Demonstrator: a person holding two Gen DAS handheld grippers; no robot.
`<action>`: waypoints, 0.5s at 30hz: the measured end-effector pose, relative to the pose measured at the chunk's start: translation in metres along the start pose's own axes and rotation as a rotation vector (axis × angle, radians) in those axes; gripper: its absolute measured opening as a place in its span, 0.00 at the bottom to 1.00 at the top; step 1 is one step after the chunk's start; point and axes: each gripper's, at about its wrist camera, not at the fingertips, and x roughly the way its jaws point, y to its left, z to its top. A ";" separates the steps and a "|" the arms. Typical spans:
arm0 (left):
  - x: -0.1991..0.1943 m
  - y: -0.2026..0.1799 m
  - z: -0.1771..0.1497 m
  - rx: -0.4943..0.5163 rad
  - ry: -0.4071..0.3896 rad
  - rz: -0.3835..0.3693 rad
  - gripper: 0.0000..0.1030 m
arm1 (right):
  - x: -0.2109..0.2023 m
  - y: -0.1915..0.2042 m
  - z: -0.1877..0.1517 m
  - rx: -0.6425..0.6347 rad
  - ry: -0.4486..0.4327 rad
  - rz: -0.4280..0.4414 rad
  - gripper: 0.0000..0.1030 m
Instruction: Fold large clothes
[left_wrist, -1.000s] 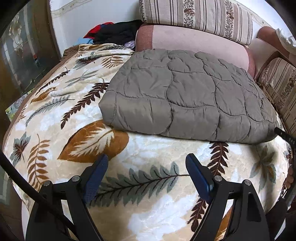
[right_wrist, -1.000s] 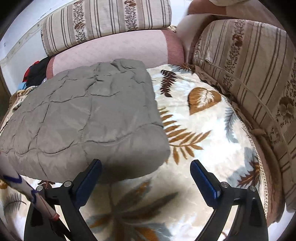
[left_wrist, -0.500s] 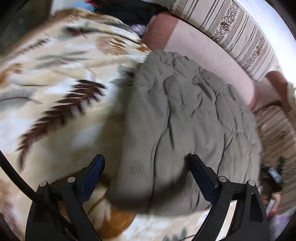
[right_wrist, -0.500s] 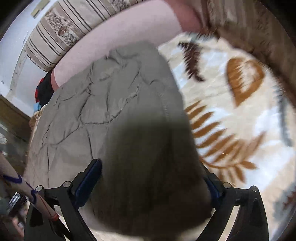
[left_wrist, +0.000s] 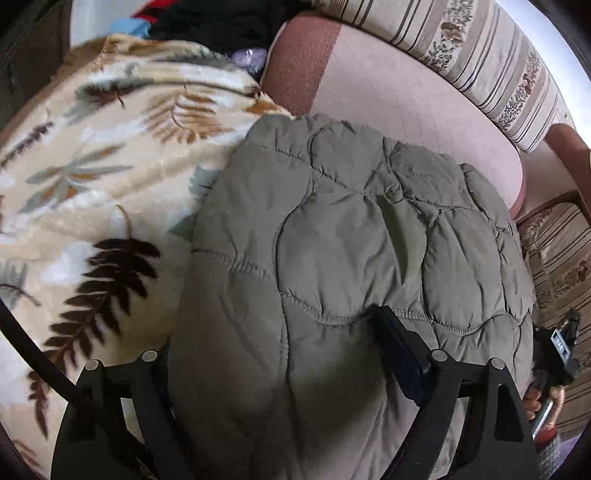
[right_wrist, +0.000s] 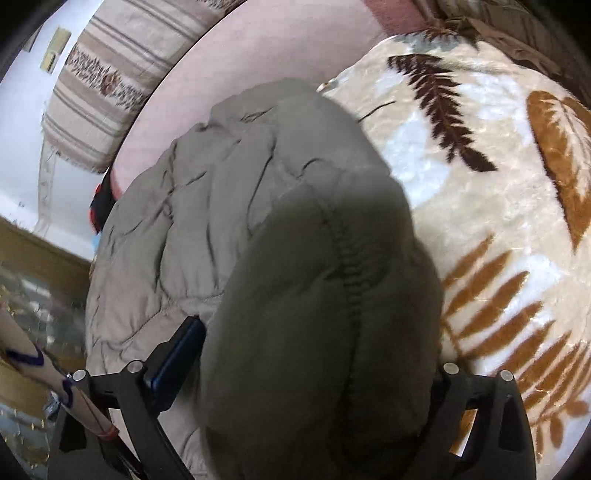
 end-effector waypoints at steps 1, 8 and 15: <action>-0.011 -0.003 -0.005 0.021 -0.031 0.038 0.85 | -0.006 -0.002 -0.001 0.018 -0.019 -0.029 0.98; -0.106 -0.038 -0.065 0.161 -0.306 0.242 0.87 | -0.094 0.017 -0.037 -0.148 -0.212 -0.270 0.98; -0.167 -0.071 -0.116 0.164 -0.396 0.160 0.95 | -0.144 0.066 -0.116 -0.285 -0.258 -0.252 0.98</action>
